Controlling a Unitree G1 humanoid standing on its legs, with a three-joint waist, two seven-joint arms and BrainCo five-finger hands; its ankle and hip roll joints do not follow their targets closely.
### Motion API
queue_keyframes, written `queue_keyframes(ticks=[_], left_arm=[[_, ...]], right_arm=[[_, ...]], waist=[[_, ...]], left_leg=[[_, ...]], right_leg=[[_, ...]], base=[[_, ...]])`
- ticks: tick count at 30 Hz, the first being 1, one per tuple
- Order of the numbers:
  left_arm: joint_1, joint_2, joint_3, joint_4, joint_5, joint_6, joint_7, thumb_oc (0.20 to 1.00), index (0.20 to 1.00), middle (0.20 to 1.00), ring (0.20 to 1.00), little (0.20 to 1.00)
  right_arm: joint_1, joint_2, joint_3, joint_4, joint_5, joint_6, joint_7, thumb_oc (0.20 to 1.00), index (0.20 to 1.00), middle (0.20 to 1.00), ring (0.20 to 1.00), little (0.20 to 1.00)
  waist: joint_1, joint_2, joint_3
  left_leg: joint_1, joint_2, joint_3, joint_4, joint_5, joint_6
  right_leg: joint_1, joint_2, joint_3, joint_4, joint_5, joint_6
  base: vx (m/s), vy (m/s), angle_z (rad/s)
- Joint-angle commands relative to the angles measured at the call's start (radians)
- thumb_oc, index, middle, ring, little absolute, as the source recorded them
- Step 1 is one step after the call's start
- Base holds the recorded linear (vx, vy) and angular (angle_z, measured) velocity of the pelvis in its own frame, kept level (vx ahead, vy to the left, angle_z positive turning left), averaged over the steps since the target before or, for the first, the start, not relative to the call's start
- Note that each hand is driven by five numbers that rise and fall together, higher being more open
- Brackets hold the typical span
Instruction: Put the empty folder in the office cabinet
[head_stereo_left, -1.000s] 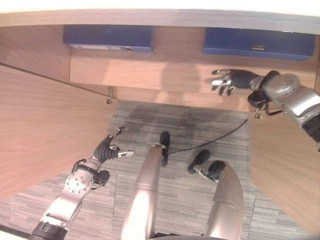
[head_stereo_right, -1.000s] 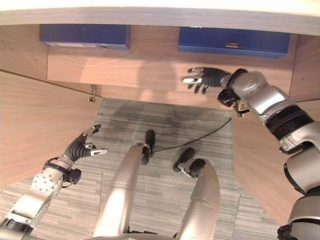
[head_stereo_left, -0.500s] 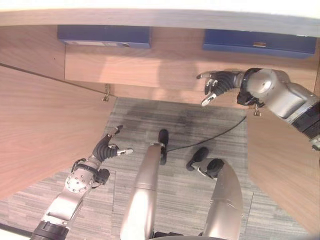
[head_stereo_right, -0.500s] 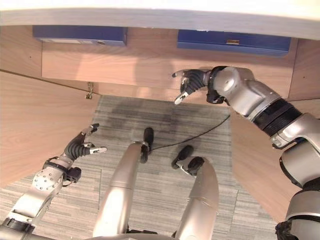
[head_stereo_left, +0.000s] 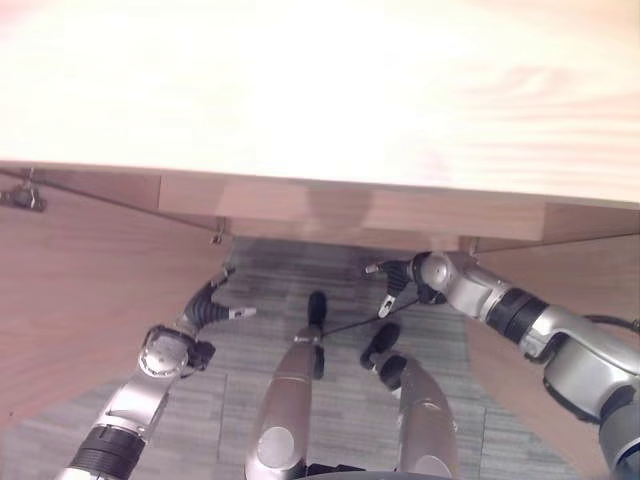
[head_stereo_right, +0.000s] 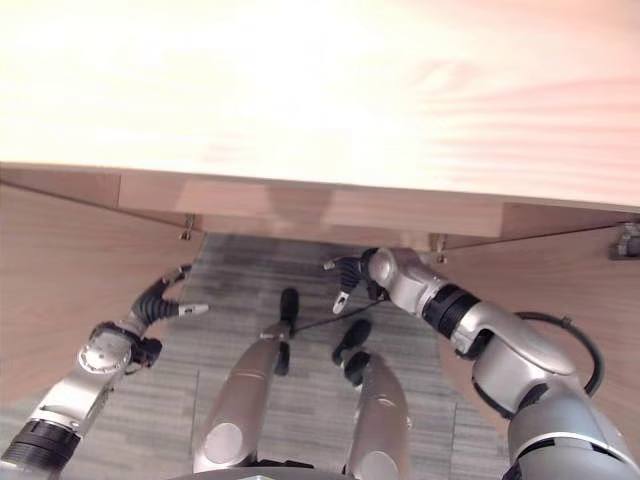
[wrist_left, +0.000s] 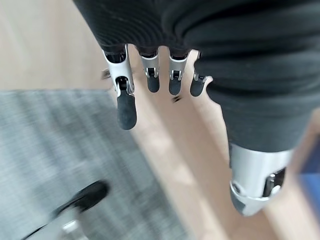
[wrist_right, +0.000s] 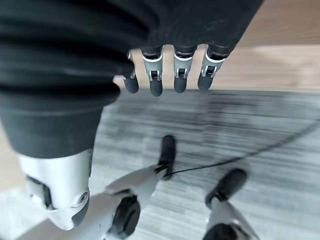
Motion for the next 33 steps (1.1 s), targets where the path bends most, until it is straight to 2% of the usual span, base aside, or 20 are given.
queue_keyframes(ticks=[1, 4, 6, 7, 9, 10, 12, 15, 16, 17, 18, 20, 21, 23, 27, 29, 30, 33], left_arm=[[0.01, 0.0, -0.034, 0.046, 0.037, -0.023, -0.006, 1.0, 1.0, 1.0, 1.0, 1.0], [0.001, -0.051, -0.063, 0.212, 0.058, -0.023, 0.006, 1.0, 1.0, 1.0, 1.0, 1.0], [-0.005, -0.066, -0.076, 0.265, 0.066, -0.022, 0.012, 1.0, 1.0, 1.0, 1.0, 1.0], [-0.023, -0.149, -0.101, 0.491, 0.056, -0.024, 0.039, 1.0, 1.0, 1.0, 1.0, 1.0], [-0.034, -0.181, -0.102, 0.573, 0.041, -0.028, 0.05, 1.0, 1.0, 1.0, 1.0, 1.0], [-0.045, -0.24, -0.098, 0.716, 0.033, -0.026, 0.069, 1.0, 1.0, 1.0, 1.0, 1.0], [-0.049, -0.288, -0.088, 0.828, 0.028, -0.031, 0.084, 1.0, 1.0, 1.0, 1.0, 1.0], [-0.039, -0.316, -0.055, 0.888, 0.017, -0.04, 0.092, 1.0, 1.0, 1.0, 1.0, 1.0], [-0.034, -0.347, -0.064, 0.927, 0.028, -0.045, 0.098, 1.0, 1.0, 1.0, 1.0, 1.0], [-0.034, -0.347, -0.064, 0.928, 0.028, -0.046, 0.099, 1.0, 1.0, 1.0, 1.0, 1.0], [-0.031, -0.378, -0.085, 0.94, 0.025, -0.051, 0.093, 1.0, 1.0, 1.0, 1.0, 1.0], [-0.031, -0.389, -0.093, 0.942, 0.023, -0.056, 0.093, 1.0, 1.0, 1.0, 1.0, 1.0], [-0.027, -0.404, -0.104, 0.944, 0.029, -0.058, 0.093, 1.0, 1.0, 1.0, 1.0, 1.0], [-0.023, -0.411, -0.111, 0.946, 0.028, -0.058, 0.093, 1.0, 1.0, 1.0, 1.0, 1.0], [-0.028, -0.431, -0.107, 0.985, 0.045, -0.045, 0.092, 1.0, 1.0, 1.0, 1.0, 1.0], [-0.043, -0.439, -0.122, 0.994, 0.065, -0.044, 0.092, 1.0, 1.0, 1.0, 1.0, 1.0], [-0.052, -0.44, -0.129, 0.994, 0.075, -0.043, 0.092, 1.0, 1.0, 1.0, 1.0, 1.0], [-0.061, -0.444, -0.141, 0.993, 0.092, -0.046, 0.087, 1.0, 1.0, 1.0, 1.0, 1.0]], right_arm=[[-0.004, 0.069, -0.026, 0.119, 0.049, -0.03, -0.086, 1.0, 1.0, 1.0, 1.0, 1.0], [0.074, 0.165, -0.093, 0.258, 0.096, -0.036, -0.142, 1.0, 1.0, 1.0, 1.0, 1.0], [0.091, 0.196, -0.112, 0.309, 0.099, -0.039, -0.169, 1.0, 1.0, 1.0, 1.0, 1.0], [0.156, 0.296, -0.183, 0.476, 0.096, -0.058, -0.261, 1.0, 1.0, 1.0, 1.0, 1.0], [0.184, 0.328, -0.215, 0.524, 0.109, -0.066, -0.293, 1.0, 1.0, 1.0, 1.0, 1.0], [0.231, 0.376, -0.27, 0.578, 0.132, -0.076, -0.334, 1.0, 1.0, 1.0, 1.0, 1.0], [0.277, 0.408, -0.326, 0.634, 0.17, -0.09, -0.374, 1.0, 1.0, 1.0, 1.0, 1.0], [0.354, 0.356, -0.349, 0.568, 0.204, -0.106, -0.38, 1.0, 1.0, 1.0, 1.0, 1.0], [0.375, 0.426, -0.366, 0.631, 0.242, -0.123, -0.411, 1.0, 1.0, 1.0, 1.0, 1.0], [0.375, 0.427, -0.366, 0.633, 0.242, -0.124, -0.412, 1.0, 1.0, 1.0, 1.0, 1.0], [0.386, 0.438, -0.406, 0.682, 0.269, -0.125, -0.432, 1.0, 1.0, 1.0, 1.0, 1.0], [0.396, 0.434, -0.425, 0.69, 0.278, -0.131, -0.441, 1.0, 1.0, 1.0, 1.0, 1.0], [0.436, 0.422, -0.458, 0.717, 0.272, -0.131, -0.456, 1.0, 1.0, 1.0, 1.0, 1.0], [0.45, 0.414, -0.473, 0.73, 0.27, -0.13, -0.463, 1.0, 1.0, 1.0, 1.0, 1.0], [0.548, 0.386, -0.515, 0.675, 0.273, -0.127, -0.463, 1.0, 1.0, 1.0, 1.0, 1.0], [0.579, 0.379, -0.568, 0.73, 0.292, -0.12, -0.468, 1.0, 1.0, 1.0, 1.0, 1.0], [0.586, 0.374, -0.593, 0.741, 0.304, -0.12, -0.472, 1.0, 1.0, 1.0, 1.0, 1.0], [0.598, 0.364, -0.622, 0.755, 0.317, -0.121, -0.474, 1.0, 1.0, 1.0, 1.0, 1.0]], waist=[[0.031, -0.022, 0.0], [0.018, -0.021, -0.025], [0.015, -0.019, -0.036], [0.002, -0.022, -0.07], [-0.003, -0.023, -0.085], [-0.013, -0.025, -0.114], [-0.02, -0.026, -0.141], [-0.039, -0.038, -0.156], [-0.028, -0.04, -0.169], [-0.028, -0.039, -0.168], [-0.027, -0.031, -0.181], [-0.032, -0.027, -0.191], [-0.047, -0.016, -0.225], [-0.052, -0.012, -0.239], [-0.103, -0.005, -0.29], [-0.114, 0.003, -0.322], [-0.12, 0.0, -0.328], [-0.127, 0.01, -0.339]], left_leg=[[0.055, 0.056, 0.014, -0.036, -0.057, -0.037], [0.115, 0.071, 0.032, -0.099, -0.026, -0.047], [0.135, 0.075, 0.039, -0.116, -0.016, -0.05], [0.194, 0.087, 0.061, -0.164, 0.004, -0.06], [0.219, 0.091, 0.068, -0.185, 0.014, -0.065], [0.247, 0.1, 0.079, -0.204, 0.031, -0.073], [0.271, 0.105, 0.085, -0.211, 0.036, -0.078], [0.29, 0.112, 0.075, -0.185, 0.015, -0.081], [0.309, 0.109, 0.037, -0.111, -0.057, -0.073], [0.308, 0.11, 0.037, -0.105, -0.061, -0.073], [0.346, 0.115, 0.011, -0.043, -0.1, -0.066], [0.369, 0.12, 0.005, -0.025, -0.105, -0.066], [0.409, 0.121, -0.008, -0.008, -0.115, -0.068], [0.422, 0.119, -0.015, -0.005, -0.123, -0.07], [0.498, 0.106, 0.016, -0.077, -0.167, -0.068], [0.534, 0.089, 0.033, -0.13, -0.166, -0.07], [0.535, 0.069, 0.044, -0.151, -0.146, -0.061], [0.55, 0.05, 0.049, -0.193, -0.143, -0.054]], right_leg=[[0.11, -0.03, -0.023, -0.199, 0.141, 0.142], [0.163, 0.0, -0.03, -0.263, 0.153, 0.141], [0.179, 0.01, -0.03, -0.283, 0.156, 0.141], [0.237, 0.047, -0.028, -0.356, 0.17, 0.139], [0.262, 0.061, -0.027, -0.386, 0.178, 0.139], [0.294, 0.078, -0.028, -0.43, 0.187, 0.139], [0.326, 0.092, -0.022, -0.47, 0.192, 0.139], [0.346, 0.105, 0.006, -0.484, 0.192, 0.132], [0.369, 0.108, 0.029, -0.483, 0.184, 0.124], [0.371, 0.108, 0.029, -0.483, 0.184, 0.124], [0.391, 0.104, 0.037, -0.477, 0.174, 0.119], [0.4, 0.106, 0.039, -0.479, 0.171, 0.119], [0.425, 0.116, 0.041, -0.492, 0.166, 0.117], [0.439, 0.12, 0.044, -0.5, 0.166, 0.118], [0.464, 0.116, 0.066, -0.499, 0.172, 0.122], [0.483, 0.1, 0.058, -0.511, 0.19, 0.135], [0.475, 0.081, 0.047, -0.511, 0.213, 0.136], [0.469, 0.067, 0.045, -0.511, 0.232, 0.149]], base=[[0.01, -0.05, -0.15], [0.01, -0.057, -0.14], [0.02, -0.065, -0.2], [0.04, -0.118, -0.11], [0.03, -0.098, -0.19], [0.03, -0.084, -0.3], [0.03, -0.065, -0.2], [0.01, -0.029, -0.13], [0.0, -0.032, -0.23], [0.01, 0.008, -0.21], [0.01, 0.039, -0.23], [0.02, 0.077, -0.15], [0.05, 0.088, 0.04], [0.04, 0.091, 0.29], [0.01, 0.15, 0.05], [-0.04, 0.232, -0.11], [-0.11, 0.262, 0.0], [-0.1, 0.178, 0.08]])
